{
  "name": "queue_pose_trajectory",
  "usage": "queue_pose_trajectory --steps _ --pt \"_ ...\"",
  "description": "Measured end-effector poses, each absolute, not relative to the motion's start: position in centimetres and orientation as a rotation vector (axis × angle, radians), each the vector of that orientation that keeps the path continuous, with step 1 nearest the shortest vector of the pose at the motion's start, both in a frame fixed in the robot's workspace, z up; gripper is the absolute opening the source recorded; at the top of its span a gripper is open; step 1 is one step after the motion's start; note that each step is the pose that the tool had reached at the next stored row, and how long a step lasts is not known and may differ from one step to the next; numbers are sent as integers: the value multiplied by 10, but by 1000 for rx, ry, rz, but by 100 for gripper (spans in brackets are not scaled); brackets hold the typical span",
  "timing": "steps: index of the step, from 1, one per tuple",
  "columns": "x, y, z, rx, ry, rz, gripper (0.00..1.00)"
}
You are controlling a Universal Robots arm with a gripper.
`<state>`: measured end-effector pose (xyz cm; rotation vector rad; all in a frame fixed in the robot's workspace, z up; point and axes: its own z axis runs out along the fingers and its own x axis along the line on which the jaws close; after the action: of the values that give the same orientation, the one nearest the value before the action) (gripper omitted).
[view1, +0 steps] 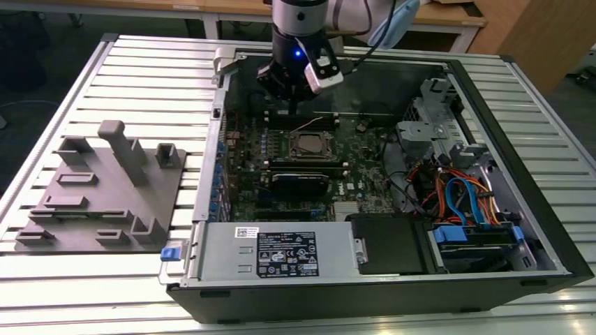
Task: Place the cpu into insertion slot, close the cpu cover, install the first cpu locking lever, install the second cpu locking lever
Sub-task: 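Install the first cpu locking lever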
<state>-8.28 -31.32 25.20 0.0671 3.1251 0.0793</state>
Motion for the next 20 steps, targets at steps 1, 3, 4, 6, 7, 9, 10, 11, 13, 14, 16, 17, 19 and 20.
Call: queue_pose_trajectory --steps 1,3,4,6,7,9,10,11,13,14,16,17,19,20 --pt "-83 -313 252 67 3125 79 11" --pt "-82 -313 251 67 3125 79 11" --pt "-82 -313 250 67 3125 79 11" --pt "-80 -313 248 67 3125 80 11" --pt "-79 -313 247 67 3125 80 11" --pt "-77 -313 246 67 3125 80 11" --pt "-76 -313 245 67 3125 80 11" --pt "-75 -313 245 67 3125 80 11" --pt "-73 -313 244 67 3125 80 11" --pt "-73 -313 243 67 3125 80 11" --pt "-72 -313 242 67 3125 80 11" --pt "-71 -313 242 67 3125 80 11" --pt "-71 -313 241 67 3125 80 11" --pt "-71 -313 240 67 3126 80 11"
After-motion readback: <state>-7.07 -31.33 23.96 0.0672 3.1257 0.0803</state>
